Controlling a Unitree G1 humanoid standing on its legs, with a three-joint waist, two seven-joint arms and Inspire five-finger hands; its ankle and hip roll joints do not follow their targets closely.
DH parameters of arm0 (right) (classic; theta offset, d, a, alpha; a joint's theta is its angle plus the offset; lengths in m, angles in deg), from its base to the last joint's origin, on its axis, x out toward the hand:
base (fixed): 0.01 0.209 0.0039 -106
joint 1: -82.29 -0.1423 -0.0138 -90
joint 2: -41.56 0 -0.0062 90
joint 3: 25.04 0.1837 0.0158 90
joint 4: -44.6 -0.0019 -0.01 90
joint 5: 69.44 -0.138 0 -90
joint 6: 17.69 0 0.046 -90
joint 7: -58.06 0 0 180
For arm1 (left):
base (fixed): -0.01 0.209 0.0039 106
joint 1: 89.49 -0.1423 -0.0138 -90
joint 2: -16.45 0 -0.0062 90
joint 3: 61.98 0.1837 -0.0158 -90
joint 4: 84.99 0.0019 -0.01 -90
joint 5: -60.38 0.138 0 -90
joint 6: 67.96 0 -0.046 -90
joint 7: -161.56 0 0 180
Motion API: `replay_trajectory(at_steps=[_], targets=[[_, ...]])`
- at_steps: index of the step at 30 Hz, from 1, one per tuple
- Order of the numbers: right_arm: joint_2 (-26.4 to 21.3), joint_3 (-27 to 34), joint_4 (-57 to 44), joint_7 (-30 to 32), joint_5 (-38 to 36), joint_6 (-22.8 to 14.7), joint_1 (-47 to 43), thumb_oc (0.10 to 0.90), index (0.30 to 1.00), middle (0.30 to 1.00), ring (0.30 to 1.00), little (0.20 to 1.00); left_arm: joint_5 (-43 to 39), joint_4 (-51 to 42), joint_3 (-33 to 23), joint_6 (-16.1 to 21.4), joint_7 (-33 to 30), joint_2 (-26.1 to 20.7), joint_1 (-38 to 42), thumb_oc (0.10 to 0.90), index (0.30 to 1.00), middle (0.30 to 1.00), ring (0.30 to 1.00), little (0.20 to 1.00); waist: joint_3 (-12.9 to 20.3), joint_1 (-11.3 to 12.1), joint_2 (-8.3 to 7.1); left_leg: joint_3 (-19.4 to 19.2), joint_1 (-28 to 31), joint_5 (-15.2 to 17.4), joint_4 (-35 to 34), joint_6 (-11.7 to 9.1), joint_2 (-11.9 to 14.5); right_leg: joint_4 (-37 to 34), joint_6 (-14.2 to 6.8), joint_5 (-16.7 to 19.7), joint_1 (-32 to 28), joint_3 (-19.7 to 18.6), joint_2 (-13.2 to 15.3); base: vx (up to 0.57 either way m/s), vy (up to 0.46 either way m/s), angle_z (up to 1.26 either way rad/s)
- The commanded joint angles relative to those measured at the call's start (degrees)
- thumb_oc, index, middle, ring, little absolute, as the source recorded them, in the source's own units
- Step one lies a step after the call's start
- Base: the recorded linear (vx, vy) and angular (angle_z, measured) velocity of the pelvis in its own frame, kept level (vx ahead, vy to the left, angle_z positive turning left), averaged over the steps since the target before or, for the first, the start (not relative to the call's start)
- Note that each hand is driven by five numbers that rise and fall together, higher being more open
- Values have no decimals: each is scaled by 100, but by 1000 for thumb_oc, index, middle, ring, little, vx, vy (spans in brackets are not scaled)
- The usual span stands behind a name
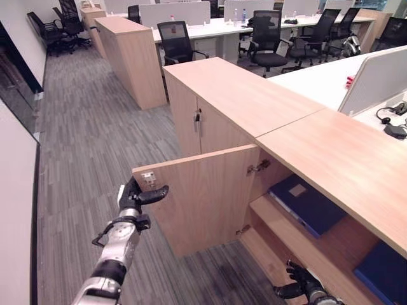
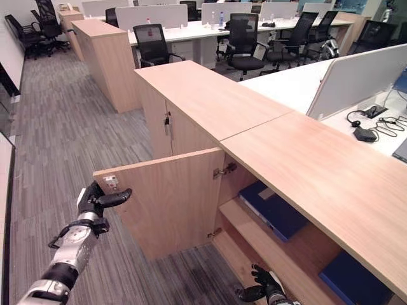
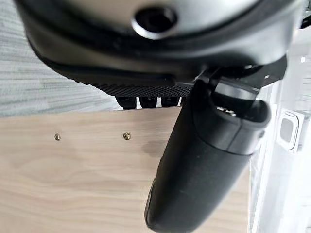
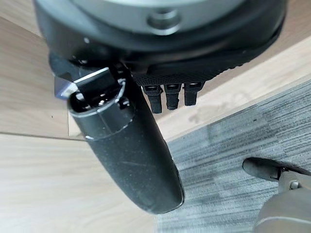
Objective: Put the empty folder in the office cabinet
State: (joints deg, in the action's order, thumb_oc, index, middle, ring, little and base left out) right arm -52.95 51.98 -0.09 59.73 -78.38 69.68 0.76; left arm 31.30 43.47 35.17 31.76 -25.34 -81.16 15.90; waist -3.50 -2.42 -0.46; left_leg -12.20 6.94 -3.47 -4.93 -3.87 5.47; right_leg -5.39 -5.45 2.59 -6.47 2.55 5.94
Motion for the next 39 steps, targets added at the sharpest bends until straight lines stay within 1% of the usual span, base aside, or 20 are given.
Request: replay_trajectory(at_steps=[1, 8, 14, 17, 18, 20, 21, 22, 24, 25, 27, 28, 30, 31, 32, 33, 34, 37, 38, 39], targets=[[-193, 24, -88, 68, 244, -220, -586, 800, 900, 900, 900, 900, 276, -593, 764, 361, 835, 140, 954, 800, 900, 900, 900, 900, -67, -218, -17, 118, 350, 669, -7, -172, 56, 188, -665, -201, -24, 297, 479, -12, 26, 5], [-165, 207, -121, 8, 217, -165, -597, 800, 900, 900, 900, 900, 369, -1687, 918, 286, 1287, -32, 344, 800, 900, 900, 900, 900, -168, -111, -28, 124, 327, 722, -7, -68, -27, 577, -714, -232, 167, 312, 594, -12, 41, 3], [-116, 364, -165, -5, 142, -177, -623, 800, 900, 900, 900, 900, 588, -1965, 924, 220, 1529, -137, -217, 800, 900, 900, 900, 900, -227, -93, -2, 73, 309, 744, -7, -21, -76, 689, -753, -189, 314, 287, 660, -14, 36, 0], [-87, 409, -178, 43, 163, -180, -1004, 800, 900, 900, 900, 900, 749, -2180, 783, 126, 1755, -394, -947, 800, 900, 900, 900, 900, -399, -16, 51, -337, 159, 687, -7, -39, 22, 809, -954, 294, 805, 433, 811, -137, -50, -30], [-86, 402, -175, 44, 163, -179, -1008, 800, 900, 900, 900, 900, 749, -2189, 773, 122, 1757, -397, -956, 800, 900, 900, 900, 900, -384, -6, 51, -355, 145, 685, -7, -40, 24, 815, -953, 302, 834, 413, 806, -86, -62, -59], [-60, 377, -110, 61, 169, -166, -1178, 800, 900, 900, 900, 900, 715, -2228, 741, 52, 1801, -464, -1157, 800, 900, 900, 900, 900, -461, 59, 144, -483, 92, 606, -7, -50, 144, 1141, -952, 309, 1059, 582, 930, -198, -42, -97], [-64, 327, -114, 81, 253, -153, -1289, 800, 900, 900, 900, 900, 756, -2336, 737, -24, 1907, -634, -1378, 800, 900, 900, 900, 900, -511, 193, 261, -772, 0, 511, 39, -6, 269, 1591, -836, 14, 1014, 1172, 1231, -328, -39, -93], [-66, 279, -104, 77, 277, -159, -1357, 800, 900, 900, 900, 900, 727, -2407, 755, -73, 1974, -696, -1517, 800, 900, 900, 900, 900, -503, 259, 289, -881, -85, 466, 88, 11, 290, 1713, -750, -96, 894, 1409, 1343, -351, -53, -63], [-23, 204, 9, 61, 282, -164, -1500, 800, 900, 900, 900, 900, 653, -2473, 717, -145, 2074, -764, -1756, 800, 900, 900, 900, 900, -443, 374, 264, -1098, -194, 386, 154, 62, 280, 2001, -769, -125, 652, 1465, 1490, -238, -114, -82], [44, 172, 64, 26, 285, -135, -1546, 800, 900, 900, 900, 900, 570, -2383, 615, -173, 2107, -739, -1999, 800, 900, 900, 900, 900, -338, 494, 246, -1263, -283, 319, 210, 69, 301, 1972, -822, -77, 400, 1349, 1563, -303, -298, -74], [86, 100, 80, 8, 305, -120, -1662, 800, 900, 900, 900, 900, 479, -2349, 508, -176, 2095, -691, -2231, 800, 900, 900, 900, 900, -199, 685, 248, -1572, -429, 174, 347, -23, 448, 1581, -926, 78, -60, 1533, 1661, -289, -337, -149], [111, 76, 52, -1, 300, -123, -1678, 800, 900, 900, 900, 900, 461, -2359, 496, -177, 2080, -667, -2305, 800, 900, 900, 900, 900, -172, 700, 262, -1698, -432, 115, 389, -78, 546, 1443, -934, 48, -113, 1579, 1653, -241, -337, -225], [172, 16, 50, -27, 235, -119, -1681, 800, 900, 900, 900, 900, 449, -2348, 490, -198, 2042, -644, -2344, 800, 900, 900, 900, 900, -160, 642, 349, -1939, -404, -65, 548, -261, 878, 1044, -872, -300, -199, 1586, 1418, -180, -392, -113], [140, -15, 9, -59, 268, -116, -1603, 800, 900, 900, 900, 900, 476, -2332, 478, -188, 2051, -603, -2364, 800, 900, 900, 900, 900, -155, 553, 405, -2009, -401, -262, 605, -405, 1125, 764, -805, -494, -309, 1482, 1184, -137, -471, -97], [59, -21, 94, -47, 305, -119, -1536, 800, 900, 900, 900, 900, 496, -2263, 516, -188, 2033, -503, -2341, 800, 900, 900, 900, 900, -183, 392, 529, -2184, -300, -524, 629, -613, 1430, 505, -710, -614, -411, 1381, 906, -127, -405, -126], [52, -23, 94, -47, 304, -119, -1535, 800, 900, 900, 900, 900, 498, -2258, 517, -185, 2033, -494, -2340, 800, 900, 900, 900, 900, -194, 400, 549, -2192, -281, -535, 624, -628, 1453, 491, -698, -608, -426, 1372, 881, -126, -386, -113], [-61, -48, 157, -28, 368, -95, -1488, 800, 900, 900, 900, 900, 483, -2201, 603, -196, 2010, -363, -2309, 800, 900, 900, 900, 900, -259, 231, 685, -2377, -161, -849, 627, -825, 1786, 223, -589, -691, -525, 1224, 582, -100, -224, -50], [-123, -59, 304, 13, 407, -77, -1490, 800, 900, 900, 900, 900, 479, -2185, 670, -210, 2007, -255, -2313, 800, 900, 900, 900, 900, -305, 127, 778, -2522, -63, -1020, 634, -911, 1965, 97, -491, -773, -553, 1103, 415, -58, -141, -83], [-226, -77, 570, 73, 455, -30, -1577, 800, 900, 900, 900, 900, 497, -2073, 813, -214, 1979, -113, -2296, 800, 900, 900, 900, 900, -393, -15, 896, -2380, 6, -1284, 748, -999, 2079, 64, -406, -857, -541, 856, 262, -23, -116, -99], [-231, -76, 574, 73, 454, -31, -1582, 800, 900, 900, 900, 900, 498, -2063, 816, -208, 1978, -106, -2287, 800, 900, 900, 900, 900, -398, -15, 903, -2377, 4, -1284, 752, -1001, 2085, 65, -403, -858, -541, 856, 258, -29, -139, -78]])
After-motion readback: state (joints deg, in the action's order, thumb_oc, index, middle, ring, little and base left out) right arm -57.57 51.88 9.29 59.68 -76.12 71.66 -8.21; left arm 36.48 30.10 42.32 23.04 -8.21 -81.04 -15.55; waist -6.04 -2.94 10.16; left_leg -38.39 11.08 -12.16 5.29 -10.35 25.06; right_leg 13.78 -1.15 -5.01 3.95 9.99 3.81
